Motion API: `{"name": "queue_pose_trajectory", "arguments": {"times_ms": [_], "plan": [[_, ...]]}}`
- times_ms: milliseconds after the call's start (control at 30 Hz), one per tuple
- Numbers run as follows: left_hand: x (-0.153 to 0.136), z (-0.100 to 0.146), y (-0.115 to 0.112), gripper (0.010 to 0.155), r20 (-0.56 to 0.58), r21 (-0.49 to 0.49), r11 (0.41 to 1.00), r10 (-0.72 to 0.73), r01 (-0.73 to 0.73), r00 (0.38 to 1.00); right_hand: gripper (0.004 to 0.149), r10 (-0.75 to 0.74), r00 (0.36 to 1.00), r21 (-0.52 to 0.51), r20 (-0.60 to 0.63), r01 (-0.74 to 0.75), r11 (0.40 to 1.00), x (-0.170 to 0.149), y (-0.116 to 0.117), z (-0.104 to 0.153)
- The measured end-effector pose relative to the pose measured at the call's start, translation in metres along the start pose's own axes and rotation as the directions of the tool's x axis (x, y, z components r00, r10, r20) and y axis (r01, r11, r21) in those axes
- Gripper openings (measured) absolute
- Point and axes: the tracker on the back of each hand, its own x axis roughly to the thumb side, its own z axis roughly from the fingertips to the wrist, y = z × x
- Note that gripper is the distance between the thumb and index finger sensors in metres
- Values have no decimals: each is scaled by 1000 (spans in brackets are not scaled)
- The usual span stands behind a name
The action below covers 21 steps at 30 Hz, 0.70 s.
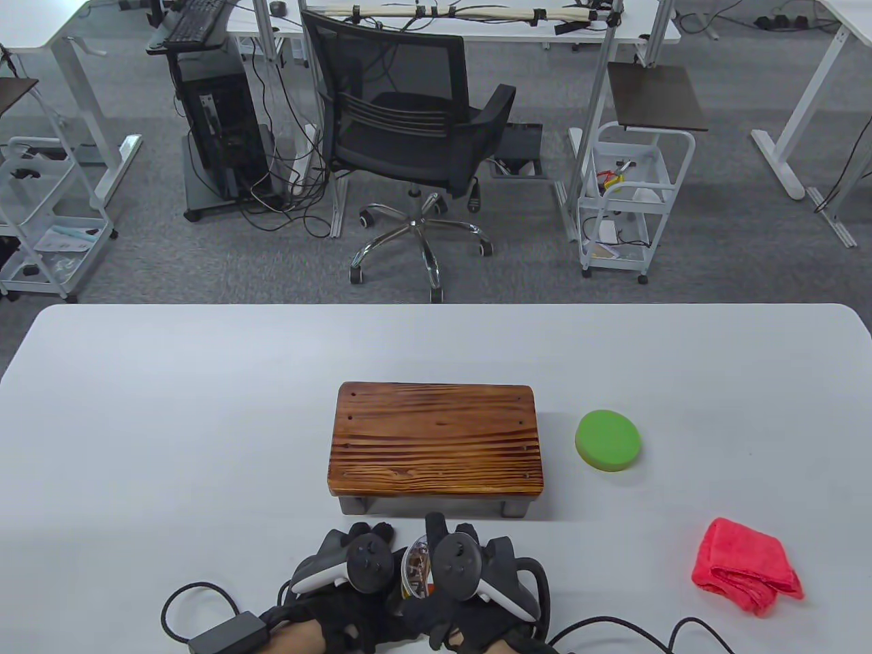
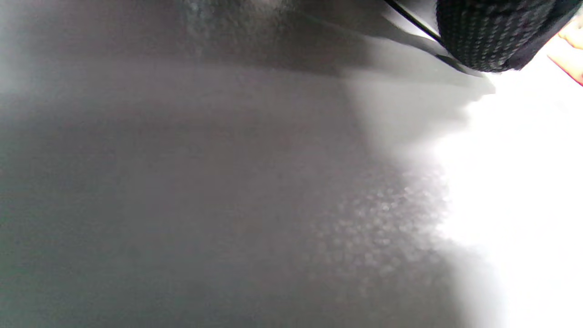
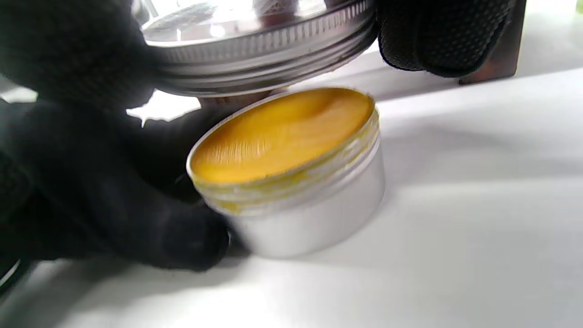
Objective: Dip and apply wood wax on stool
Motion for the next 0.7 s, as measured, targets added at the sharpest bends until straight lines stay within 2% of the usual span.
{"name": "queue_pose_trajectory", "arguments": {"times_ms": [367, 500, 700], "plan": [[0, 0, 0, 92, 0, 0, 1000, 0, 0, 1000, 89, -98, 994, -77, -47, 94, 993, -51, -37, 18], [0, 0, 0, 92, 0, 0, 1000, 0, 0, 1000, 89, -45, 990, -79, -136, 35, 996, -86, -52, 27], [0, 0, 0, 91, -3, 1, 1000, -4, 4, 1000, 89, -5, 967, -59, -253, -11, 998, -132, -57, 30]]}}
